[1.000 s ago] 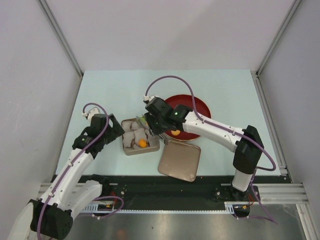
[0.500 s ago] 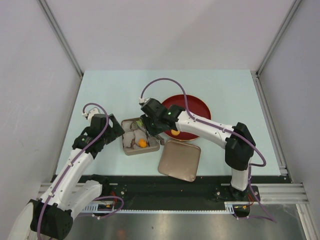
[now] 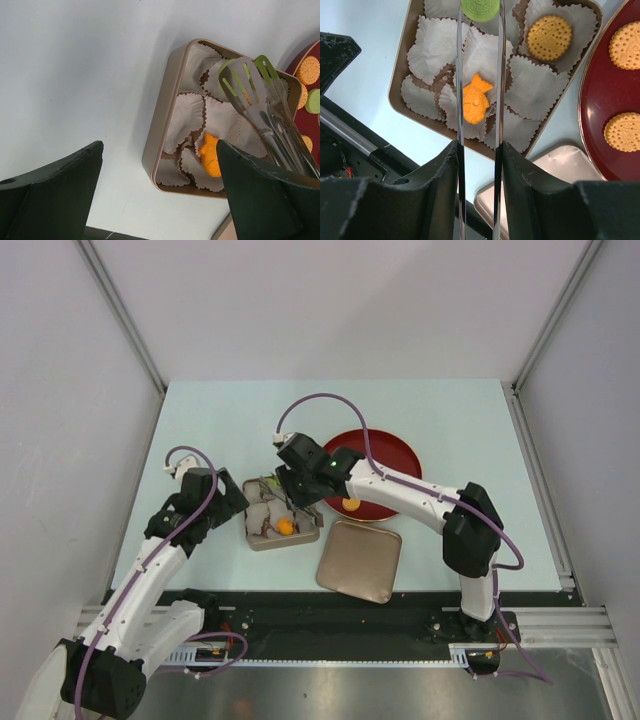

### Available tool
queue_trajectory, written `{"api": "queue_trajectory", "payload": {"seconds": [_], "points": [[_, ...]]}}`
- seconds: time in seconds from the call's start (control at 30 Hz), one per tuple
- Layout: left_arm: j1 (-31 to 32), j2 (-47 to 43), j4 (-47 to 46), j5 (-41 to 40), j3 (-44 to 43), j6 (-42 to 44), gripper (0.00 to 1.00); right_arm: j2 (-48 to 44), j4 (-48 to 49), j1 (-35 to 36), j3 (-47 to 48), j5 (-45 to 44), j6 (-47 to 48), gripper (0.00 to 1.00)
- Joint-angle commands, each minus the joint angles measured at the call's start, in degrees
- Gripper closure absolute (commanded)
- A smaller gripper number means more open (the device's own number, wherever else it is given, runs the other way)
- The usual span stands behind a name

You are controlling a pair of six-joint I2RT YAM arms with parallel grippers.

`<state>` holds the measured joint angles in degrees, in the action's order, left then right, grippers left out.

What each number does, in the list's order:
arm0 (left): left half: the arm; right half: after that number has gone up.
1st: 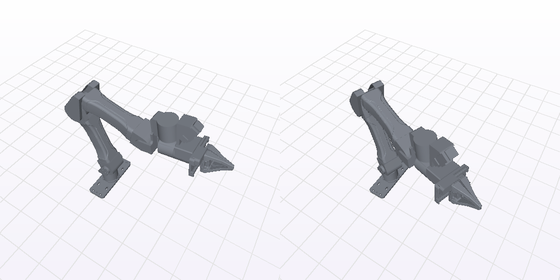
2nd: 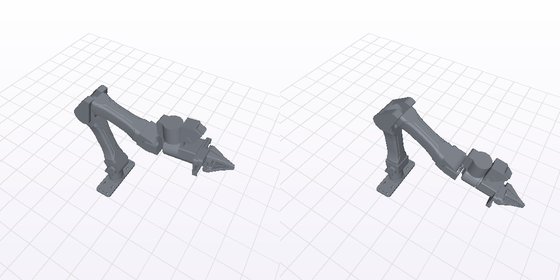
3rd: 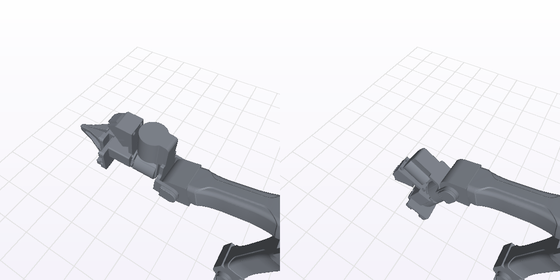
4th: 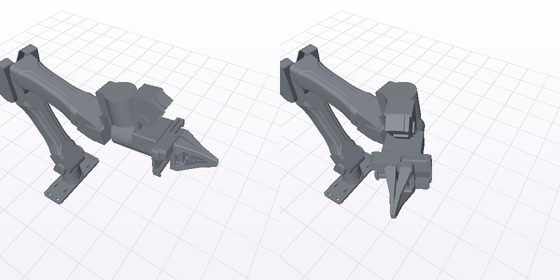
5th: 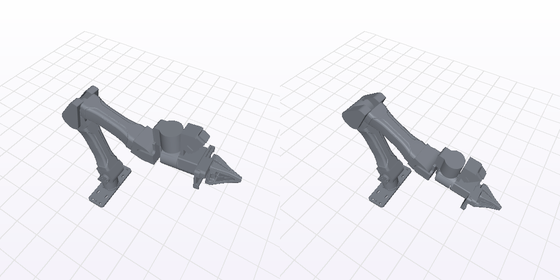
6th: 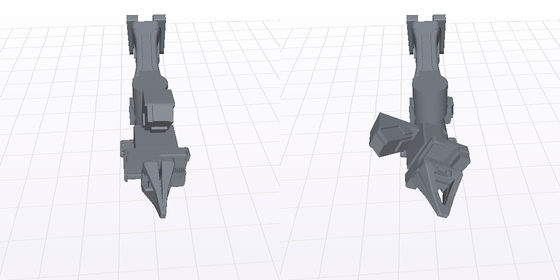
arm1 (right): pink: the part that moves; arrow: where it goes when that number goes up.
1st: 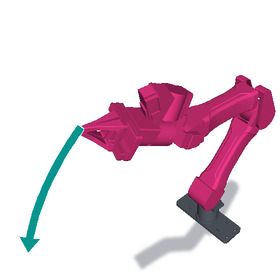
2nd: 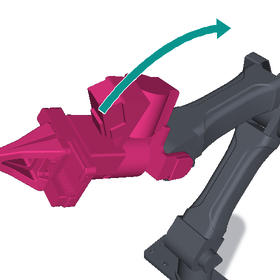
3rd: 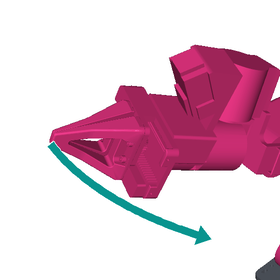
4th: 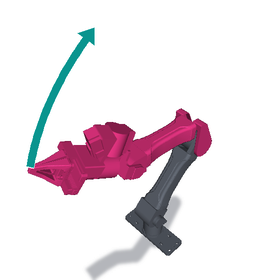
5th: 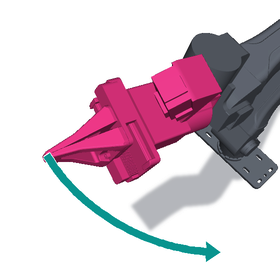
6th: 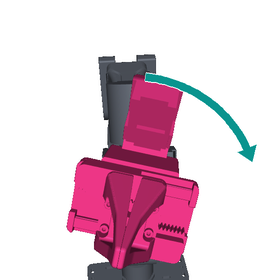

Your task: Pack the cookies

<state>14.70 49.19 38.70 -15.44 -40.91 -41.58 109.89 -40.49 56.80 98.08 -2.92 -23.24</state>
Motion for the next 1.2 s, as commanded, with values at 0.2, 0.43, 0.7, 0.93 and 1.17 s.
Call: {"api": "queue_trajectory", "payload": {"seconds": [0.2, 0.43, 0.7, 0.93, 1.17], "points": [[-0.7, 0.2, -0.8, -0.5, 0.7, 0.4, 0.00, 0.3, 1.5, -0.9, 2.5, -0.5, 1.0, 0.55], [-0.6, 0.3, -0.8, -0.5, 0.7, 0.5, 0.00, -0.4, 1.7, -0.9, 2.2, -0.8, 1.0, 0.52], [-0.6, 0.0, -0.7, -0.6, 0.7, 0.4, 0.00, -2.2, 2.4, -0.9, 1.1, -1.9, 0.7, 0.50], [-0.6, -0.4, -0.5, -0.7, 0.7, 0.4, 0.00, -2.5, 3.4, -1.1, 0.4, -1.9, 0.7, 0.50], [-0.6, -0.7, -0.2, -0.9, 0.7, 0.4, 0.00, -3.0, 3.8, -0.9, 0.5, -2.8, 0.0, 0.50]]}}
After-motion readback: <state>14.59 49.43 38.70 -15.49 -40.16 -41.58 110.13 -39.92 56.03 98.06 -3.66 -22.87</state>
